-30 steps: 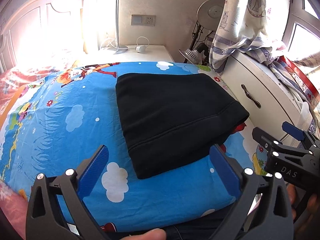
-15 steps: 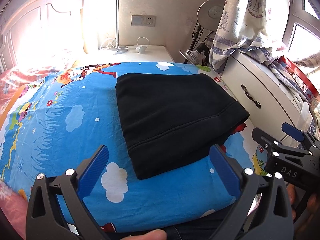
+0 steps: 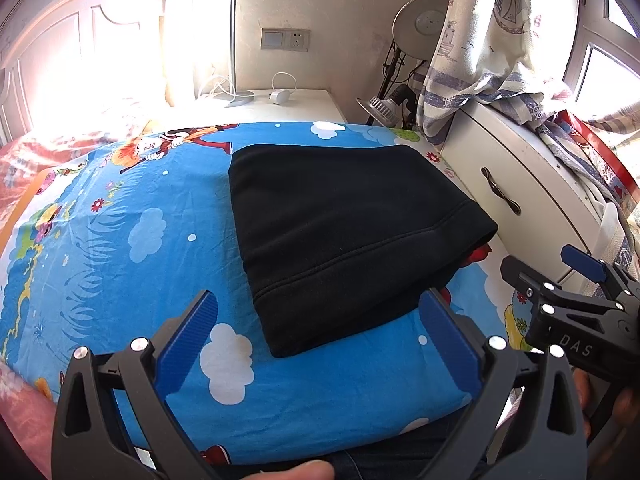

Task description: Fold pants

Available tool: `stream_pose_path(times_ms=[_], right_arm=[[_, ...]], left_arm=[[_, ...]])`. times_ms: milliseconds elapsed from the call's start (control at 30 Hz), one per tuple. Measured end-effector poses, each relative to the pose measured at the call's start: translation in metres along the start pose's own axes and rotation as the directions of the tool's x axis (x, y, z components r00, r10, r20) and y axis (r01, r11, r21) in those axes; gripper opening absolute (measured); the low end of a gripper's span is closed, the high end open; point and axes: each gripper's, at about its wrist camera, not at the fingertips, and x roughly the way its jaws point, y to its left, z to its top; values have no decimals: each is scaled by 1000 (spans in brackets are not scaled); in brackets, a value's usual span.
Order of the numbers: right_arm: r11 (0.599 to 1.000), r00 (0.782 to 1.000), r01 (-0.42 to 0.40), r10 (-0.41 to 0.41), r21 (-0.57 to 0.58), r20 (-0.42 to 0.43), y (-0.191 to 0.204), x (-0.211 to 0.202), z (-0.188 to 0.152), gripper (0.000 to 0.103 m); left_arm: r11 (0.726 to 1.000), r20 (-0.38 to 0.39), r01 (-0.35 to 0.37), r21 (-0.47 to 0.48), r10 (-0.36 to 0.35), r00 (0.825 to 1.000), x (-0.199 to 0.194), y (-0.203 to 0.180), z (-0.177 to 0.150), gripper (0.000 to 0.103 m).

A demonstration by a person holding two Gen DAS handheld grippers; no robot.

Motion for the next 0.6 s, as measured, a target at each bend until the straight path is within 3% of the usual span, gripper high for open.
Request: stream_pose_path(times_ms=[200, 400, 500, 600], right_arm=[[1000, 1000, -4, 4, 0, 0, 0, 0, -1, 98], [1000, 1000, 0, 0, -5, 1, 0, 1, -1, 98], [1000, 1000, -2, 2, -5, -2, 1, 4, -1, 98], [1000, 1000, -17, 17, -11, 3, 3, 7, -4, 98]], left_arm=[[1000, 42, -1, 21, 0, 999, -3, -5, -1, 101], [997, 54, 70, 24, -71, 996, 0, -8, 2, 101], [994, 37, 111, -19, -111, 993, 1, 4, 4, 101], [995, 22, 63, -71, -62, 998, 5, 37, 3, 101]])
